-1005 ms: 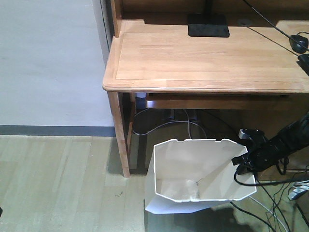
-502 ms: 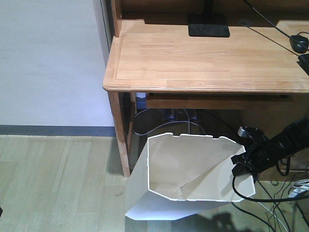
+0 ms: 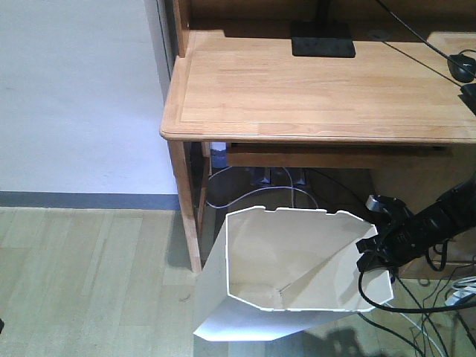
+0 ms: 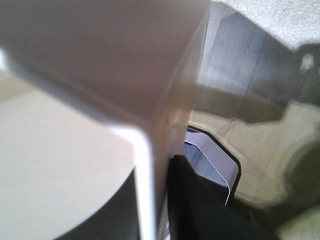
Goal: Move trash bin to bedside with robot
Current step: 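Hold the bin with the right gripper while the base turns away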
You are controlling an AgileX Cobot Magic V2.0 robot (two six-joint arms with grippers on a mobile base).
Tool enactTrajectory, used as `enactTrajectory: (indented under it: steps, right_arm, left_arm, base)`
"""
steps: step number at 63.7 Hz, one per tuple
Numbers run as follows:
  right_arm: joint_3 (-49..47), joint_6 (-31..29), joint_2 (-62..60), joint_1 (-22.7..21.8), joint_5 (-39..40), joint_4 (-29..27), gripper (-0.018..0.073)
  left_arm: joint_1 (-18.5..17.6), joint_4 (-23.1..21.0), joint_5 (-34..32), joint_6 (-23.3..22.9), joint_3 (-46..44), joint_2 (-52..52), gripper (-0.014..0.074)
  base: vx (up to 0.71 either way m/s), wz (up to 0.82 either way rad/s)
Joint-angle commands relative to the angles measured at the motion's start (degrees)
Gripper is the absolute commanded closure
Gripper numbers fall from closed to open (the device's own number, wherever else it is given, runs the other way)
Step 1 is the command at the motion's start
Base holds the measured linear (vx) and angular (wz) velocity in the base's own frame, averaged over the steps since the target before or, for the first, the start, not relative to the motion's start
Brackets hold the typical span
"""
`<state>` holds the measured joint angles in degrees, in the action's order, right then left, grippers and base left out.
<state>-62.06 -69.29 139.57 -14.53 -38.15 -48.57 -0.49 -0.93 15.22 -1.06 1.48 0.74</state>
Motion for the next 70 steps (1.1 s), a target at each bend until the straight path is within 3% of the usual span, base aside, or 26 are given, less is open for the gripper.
enactTrajectory:
  steps: [1,34,70]
  right_arm:
    - [-0.5,-0.5,-4.6,-0.1,-11.7,-4.1,0.0564]
    - [-0.5,-0.5,-4.6,-0.1,-11.6,-4.1,0.0564]
    - [-0.5,-0.5,-4.6,-0.1,-11.6,-4.0,0.0564]
  left_arm:
    - [-0.3,-0.1,-4.0,-0.3,1.1,0.8,0.0602]
    - [-0.3,-0.1,-4.0,-0.3,1.1,0.8,0.0602]
    - [-0.3,-0.1,-4.0,-0.3,1.1,0.8,0.0602]
  base:
    - [-0.01,0.03]
    - [-0.04,0.16]
    - [-0.05,0.48]
